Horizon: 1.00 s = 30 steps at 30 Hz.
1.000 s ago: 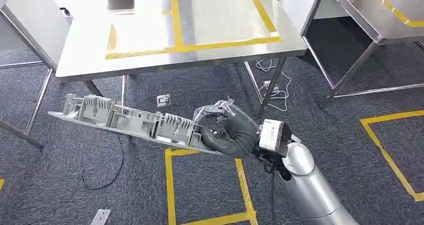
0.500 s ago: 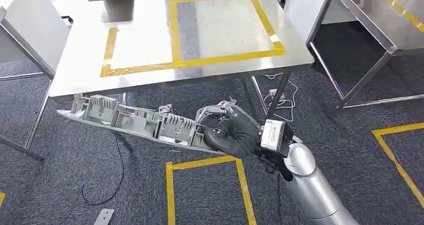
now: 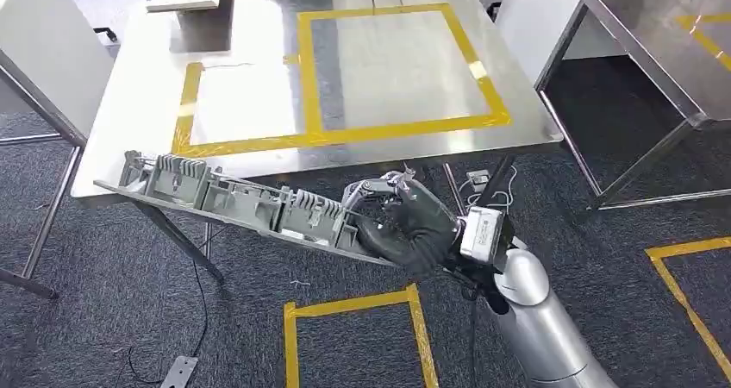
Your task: Take the parts from the cabinet and place them on the table.
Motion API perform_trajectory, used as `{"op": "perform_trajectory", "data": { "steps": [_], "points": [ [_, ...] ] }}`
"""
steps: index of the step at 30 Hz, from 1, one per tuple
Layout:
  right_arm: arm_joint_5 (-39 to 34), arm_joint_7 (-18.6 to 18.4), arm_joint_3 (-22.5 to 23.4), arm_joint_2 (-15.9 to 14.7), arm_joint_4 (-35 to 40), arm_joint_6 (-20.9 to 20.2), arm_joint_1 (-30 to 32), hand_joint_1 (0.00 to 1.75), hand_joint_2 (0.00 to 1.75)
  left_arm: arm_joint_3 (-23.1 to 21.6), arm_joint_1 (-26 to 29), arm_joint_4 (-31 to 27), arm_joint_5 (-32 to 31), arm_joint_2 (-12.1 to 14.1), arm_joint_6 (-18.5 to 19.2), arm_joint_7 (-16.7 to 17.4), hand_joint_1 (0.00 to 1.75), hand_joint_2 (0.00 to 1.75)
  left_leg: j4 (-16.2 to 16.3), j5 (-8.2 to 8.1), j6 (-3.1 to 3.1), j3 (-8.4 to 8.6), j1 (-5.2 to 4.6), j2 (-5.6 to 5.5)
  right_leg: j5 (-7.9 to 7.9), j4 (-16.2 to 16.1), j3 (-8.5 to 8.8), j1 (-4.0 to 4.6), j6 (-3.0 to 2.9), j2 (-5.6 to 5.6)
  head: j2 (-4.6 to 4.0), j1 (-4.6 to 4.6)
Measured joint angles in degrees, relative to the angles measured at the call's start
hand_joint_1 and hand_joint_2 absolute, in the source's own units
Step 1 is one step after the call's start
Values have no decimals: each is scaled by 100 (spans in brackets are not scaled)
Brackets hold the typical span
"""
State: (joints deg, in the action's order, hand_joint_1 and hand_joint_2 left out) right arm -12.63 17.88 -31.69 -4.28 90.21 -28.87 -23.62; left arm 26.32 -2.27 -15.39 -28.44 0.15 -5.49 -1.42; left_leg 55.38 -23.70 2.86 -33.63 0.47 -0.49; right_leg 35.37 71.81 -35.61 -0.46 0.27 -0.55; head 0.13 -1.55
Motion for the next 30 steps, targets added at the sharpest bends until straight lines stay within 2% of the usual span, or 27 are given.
{"op": "perform_trajectory", "data": {
  "steps": [1,2,3,4,5,6,7,8,9,10,11,12,13,15,16,17,18,20,21,22,23,24,25,27,30],
  "points": [
    [2,-2,-2,-11,0,0,28,175,175,-2,20,0,0,-4,0,0,0,175,0,-68,1,85,-6,-14,150,134,-187,0,-10,1,0,2],
    [7,-9,-4,-18,0,0,43,175,175,-2,27,0,0,-4,0,2,0,175,0,-126,-2,156,-9,-37,147,39,-255,0,12,1,0,2],
    [9,-11,-4,-24,2,0,49,175,175,-5,26,0,0,-4,0,2,0,175,-1,-195,-10,254,-18,-60,12,-298,-240,2,63,2,0,4],
    [9,-11,-2,-26,2,0,48,175,175,-7,23,0,4,-7,0,2,0,175,-2,-262,-18,343,-29,-68,-267,-747,-164,5,122,6,0,4],
    [7,-11,0,-26,4,0,48,175,175,-11,24,0,7,-11,0,2,0,175,-5,-324,-30,430,-40,-68,-687,-1241,-79,23,171,25,0,6],
    [7,-13,4,-26,6,0,49,175,175,-18,32,4,9,-37,0,2,0,175,-14,-386,-36,420,-38,-72,-1175,-1603,-55,62,173,72,0,6],
    [0,-9,9,-31,9,0,51,175,175,-20,34,7,11,-44,0,4,0,175,-2,-457,-85,545,-75,-94,-1232,-1663,-11,66,44,77,0,-15],
    [9,-15,9,-26,17,0,46,175,175,-24,23,4,15,-37,-2,15,0,175,-18,-521,-127,560,-76,-78,-1234,-1656,81,92,-34,64,0,4],
    [9,-17,17,-24,46,0,42,175,175,-26,16,2,15,-24,-2,13,0,175,50,-500,-143,620,-77,-77,-1234,-1683,83,76,-103,46,0,4],
    [11,-20,15,-16,61,0,33,175,175,-35,9,-4,16,-22,-4,13,0,175,54,-504,-166,647,-82,-68,-1234,-1685,166,63,-136,37,0,9],
    [11,-20,17,4,74,0,34,175,175,-42,1,-11,17,2,-7,13,0,175,142,-540,-185,597,-74,-52,-1248,-1702,266,-2,-145,33,0,6],
    [7,-20,26,13,81,0,11,175,175,-53,-11,-13,15,-18,-7,11,0,175,421,-552,-218,483,-72,-18,-1223,-1705,318,2,-179,36,0,13],
    [7,-20,31,37,87,2,-11,175,175,-50,-36,-11,18,-7,-7,11,0,175,890,-627,-266,206,-48,-5,-1194,-1705,346,4,-221,30,0,-11],
    [4,-17,52,50,87,20,-12,175,175,-53,-39,-11,24,4,-7,11,0,175,1749,-1065,-343,-414,-1,18,-1122,-1705,382,4,-228,0,0,-5],
    [7,-17,61,50,87,24,-4,175,175,-53,-32,-11,26,0,-7,11,0,175,1952,-1175,-366,-628,19,20,-1093,-1705,410,4,-230,-18,0,-7],
    [9,-22,68,50,87,26,2,175,175,-53,-29,-11,26,-7,-7,11,0,175,1902,-1076,-373,-713,35,24,-1062,-1704,451,4,-217,-33,0,-7],
    [9,-20,77,50,87,31,13,175,175,-53,-31,-11,26,-9,-9,11,0,175,1607,-798,-369,-667,44,33,-1022,-1704,506,5,-203,-43,0,-7],
    [2,-17,83,52,87,35,7,175,175,-55,-32,-11,33,-4,-17,9,0,175,586,-65,-346,-307,46,40,-943,-1704,638,5,-177,-47,0,-7],
    [0,-17,92,52,87,37,0,175,175,-55,-32,-11,33,-2,-22,4,0,175,123,212,-314,-150,44,40,-908,-1709,657,10,-156,-47,0,-2],
    [2,-15,94,52,87,39,-6,175,175,-55,-42,-11,33,-2,-28,2,0,175,95,2,-277,-153,7,41,-881,-1695,680,45,-118,-61,0,0],
    [0,-15,96,52,87,44,-21,175,175,-57,-42,-11,33,-7,-37,2,0,175,108,9,-241,-141,-5,35,-860,-1697,653,50,-87,-63,0,11],
    [0,-13,98,52,87,46,-16,175,175,-61,-34,-11,33,-9,-37,2,0,175,89,129,-209,-110,-14,31,-842,-1686,650,54,-66,-63,0,-7],
    [0,-15,98,48,87,48,-13,175,175,-64,-31,-9,33,-22,-42,2,0,175,82,167,-271,-119,9,29,-820,-1650,640,65,-160,-52,0,9],
    [0,-13,101,46,87,57,-15,175,175,-79,-40,-9,33,-22,-44,0,0,175,91,171,-259,-139,-16,1,-827,-1665,632,47,-137,-37,0,6],
    [0,-13,109,46,87,70,-19,175,175,-118,-42,-9,22,-22,-46,0,0,175,89,150,-226,-149,-29,-15,-826,-1702,639,35,-135,-25,0,6]
  ]
}}
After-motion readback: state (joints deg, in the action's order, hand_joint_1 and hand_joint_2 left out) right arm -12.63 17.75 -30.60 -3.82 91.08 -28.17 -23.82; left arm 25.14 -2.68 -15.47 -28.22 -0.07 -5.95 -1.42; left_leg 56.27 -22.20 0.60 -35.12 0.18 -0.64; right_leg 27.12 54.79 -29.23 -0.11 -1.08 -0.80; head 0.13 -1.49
